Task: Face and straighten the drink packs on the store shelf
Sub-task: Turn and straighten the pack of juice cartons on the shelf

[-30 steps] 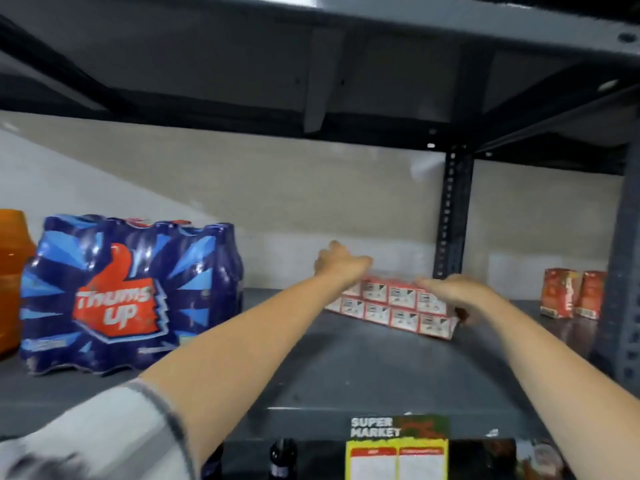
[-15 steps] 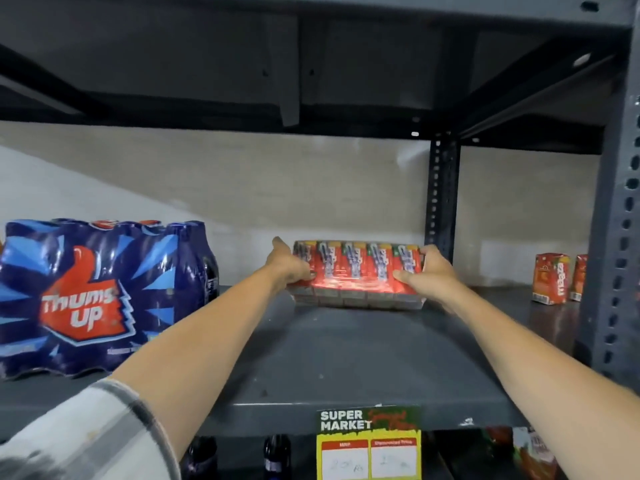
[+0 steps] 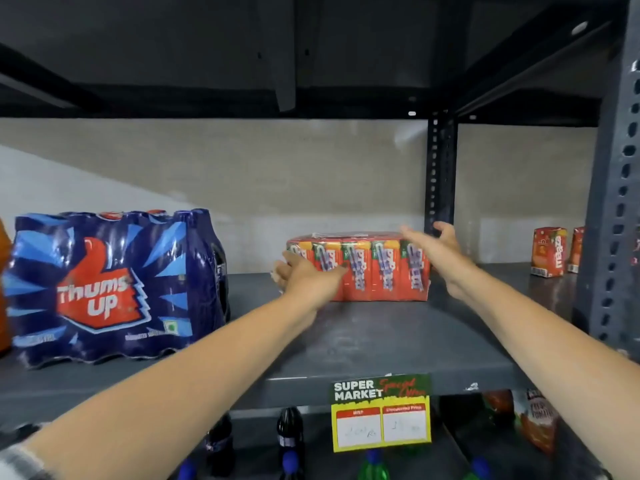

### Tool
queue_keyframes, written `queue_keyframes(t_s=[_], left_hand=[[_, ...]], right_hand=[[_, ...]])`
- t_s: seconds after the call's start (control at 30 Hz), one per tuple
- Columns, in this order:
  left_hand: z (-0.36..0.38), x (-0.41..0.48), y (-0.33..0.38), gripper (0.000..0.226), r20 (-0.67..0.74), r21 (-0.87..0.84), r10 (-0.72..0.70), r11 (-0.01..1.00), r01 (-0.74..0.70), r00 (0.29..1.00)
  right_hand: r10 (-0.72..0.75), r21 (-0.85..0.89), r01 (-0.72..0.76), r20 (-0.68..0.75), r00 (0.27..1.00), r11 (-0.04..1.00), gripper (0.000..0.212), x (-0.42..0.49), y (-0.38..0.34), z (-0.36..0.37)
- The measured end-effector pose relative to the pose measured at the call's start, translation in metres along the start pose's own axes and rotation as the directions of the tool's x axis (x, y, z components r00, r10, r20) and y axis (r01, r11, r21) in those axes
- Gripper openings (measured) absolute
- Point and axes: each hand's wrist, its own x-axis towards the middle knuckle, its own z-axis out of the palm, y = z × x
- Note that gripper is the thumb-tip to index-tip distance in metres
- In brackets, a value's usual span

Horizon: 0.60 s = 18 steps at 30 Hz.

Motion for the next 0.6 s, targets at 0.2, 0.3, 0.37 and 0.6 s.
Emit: queue_keyframes(t_s=[0.2,0.3,0.37,0.6], left_hand=[[0.03,-0.011,0.014,0.095,0.173,-0.245,-0.092,0.96,0.133,0.981],[0.033,0.02,0.013,0.121,0.255,-0.341,-0.169,0.906,0.251,0.952],[0.023,0.023,0.018,0.093,0.297,-0.39,-0.136,0.886,0.25,0.945],[-0.001,0.0,0.037,0.065,0.411,-0.295,0.064,0.953,0.066,0.91]], right_hand=[[0.095,0.055,-0.1,0.085,0.992,0.993,0.047,0.001,0.003,-0.002],[0.018,-0.082,-0.016,0.026,1.0,0.997,0.044,-0.006,0.004,-0.003],[-0.03,-0.16,0.026,-0.02,0.999,0.987,0.051,-0.019,0.0,-0.006],[-0.1,-0.268,0.122,0.094,0.991,0.956,0.066,-0.061,-0.018,0.015]])
